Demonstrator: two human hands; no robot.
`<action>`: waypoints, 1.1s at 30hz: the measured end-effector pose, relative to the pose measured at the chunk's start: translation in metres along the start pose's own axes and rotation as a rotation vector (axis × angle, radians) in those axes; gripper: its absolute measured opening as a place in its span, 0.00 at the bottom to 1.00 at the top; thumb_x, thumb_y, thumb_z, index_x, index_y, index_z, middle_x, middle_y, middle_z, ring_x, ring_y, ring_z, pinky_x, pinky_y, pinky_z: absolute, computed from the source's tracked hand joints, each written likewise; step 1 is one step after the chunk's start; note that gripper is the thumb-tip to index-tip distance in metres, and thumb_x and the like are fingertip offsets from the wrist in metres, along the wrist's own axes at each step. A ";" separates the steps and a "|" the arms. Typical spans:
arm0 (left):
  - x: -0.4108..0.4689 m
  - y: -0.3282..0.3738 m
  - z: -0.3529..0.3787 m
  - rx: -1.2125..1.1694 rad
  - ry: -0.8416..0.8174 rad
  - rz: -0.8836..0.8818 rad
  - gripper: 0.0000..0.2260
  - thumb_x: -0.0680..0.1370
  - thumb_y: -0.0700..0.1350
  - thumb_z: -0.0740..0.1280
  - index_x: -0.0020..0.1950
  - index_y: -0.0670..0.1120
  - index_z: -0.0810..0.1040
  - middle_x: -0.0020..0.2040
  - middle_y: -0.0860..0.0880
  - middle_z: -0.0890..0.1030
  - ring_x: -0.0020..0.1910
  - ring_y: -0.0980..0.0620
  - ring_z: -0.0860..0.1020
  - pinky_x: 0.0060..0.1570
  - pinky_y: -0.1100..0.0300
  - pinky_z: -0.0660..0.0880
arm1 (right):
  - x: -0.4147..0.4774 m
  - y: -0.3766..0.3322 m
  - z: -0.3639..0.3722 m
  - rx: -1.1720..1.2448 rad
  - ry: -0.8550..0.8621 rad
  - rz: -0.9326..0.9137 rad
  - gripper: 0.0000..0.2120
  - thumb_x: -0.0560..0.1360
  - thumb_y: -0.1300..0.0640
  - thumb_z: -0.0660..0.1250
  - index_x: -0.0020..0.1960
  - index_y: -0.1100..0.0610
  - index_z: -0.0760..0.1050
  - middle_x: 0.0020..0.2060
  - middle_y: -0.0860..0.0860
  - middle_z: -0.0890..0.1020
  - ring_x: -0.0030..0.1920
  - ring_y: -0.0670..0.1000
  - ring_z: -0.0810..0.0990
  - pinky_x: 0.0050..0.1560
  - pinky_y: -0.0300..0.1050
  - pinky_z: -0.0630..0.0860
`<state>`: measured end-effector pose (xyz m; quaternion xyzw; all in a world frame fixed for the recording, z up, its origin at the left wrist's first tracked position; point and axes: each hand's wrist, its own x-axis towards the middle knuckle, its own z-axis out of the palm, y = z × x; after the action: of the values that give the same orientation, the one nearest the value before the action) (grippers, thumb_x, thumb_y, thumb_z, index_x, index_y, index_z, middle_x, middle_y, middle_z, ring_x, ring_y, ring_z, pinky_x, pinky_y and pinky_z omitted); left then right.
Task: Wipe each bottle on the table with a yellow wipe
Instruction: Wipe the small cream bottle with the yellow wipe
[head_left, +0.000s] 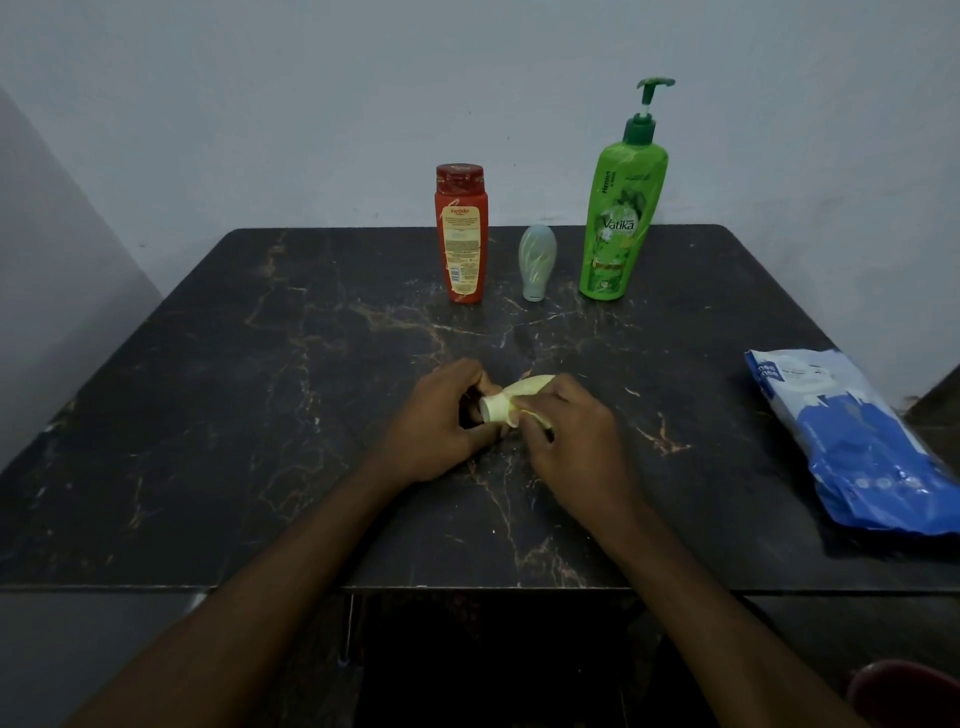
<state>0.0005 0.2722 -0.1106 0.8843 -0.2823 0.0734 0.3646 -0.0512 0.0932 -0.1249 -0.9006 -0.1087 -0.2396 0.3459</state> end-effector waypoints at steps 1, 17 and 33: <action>0.000 -0.001 0.000 0.004 0.005 0.004 0.13 0.71 0.43 0.80 0.49 0.45 0.78 0.47 0.57 0.80 0.45 0.56 0.78 0.42 0.66 0.74 | 0.000 0.002 -0.003 -0.011 0.018 0.058 0.08 0.76 0.61 0.70 0.54 0.56 0.84 0.45 0.48 0.76 0.41 0.46 0.77 0.40 0.39 0.74; 0.000 -0.004 0.000 0.017 0.019 0.036 0.14 0.70 0.44 0.80 0.50 0.47 0.78 0.48 0.55 0.80 0.46 0.58 0.78 0.43 0.71 0.72 | 0.000 0.017 -0.010 0.044 0.014 0.121 0.15 0.74 0.63 0.72 0.60 0.58 0.82 0.48 0.48 0.77 0.44 0.45 0.77 0.44 0.32 0.74; -0.002 -0.005 0.001 -0.025 0.026 0.070 0.15 0.70 0.44 0.81 0.50 0.45 0.79 0.47 0.53 0.81 0.44 0.56 0.80 0.44 0.55 0.78 | -0.004 0.005 -0.001 0.004 0.047 0.068 0.06 0.75 0.58 0.71 0.51 0.58 0.84 0.46 0.51 0.83 0.42 0.51 0.82 0.43 0.48 0.79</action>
<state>0.0016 0.2747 -0.1149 0.8681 -0.3094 0.0941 0.3766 -0.0536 0.0888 -0.1286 -0.8972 -0.0706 -0.2486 0.3582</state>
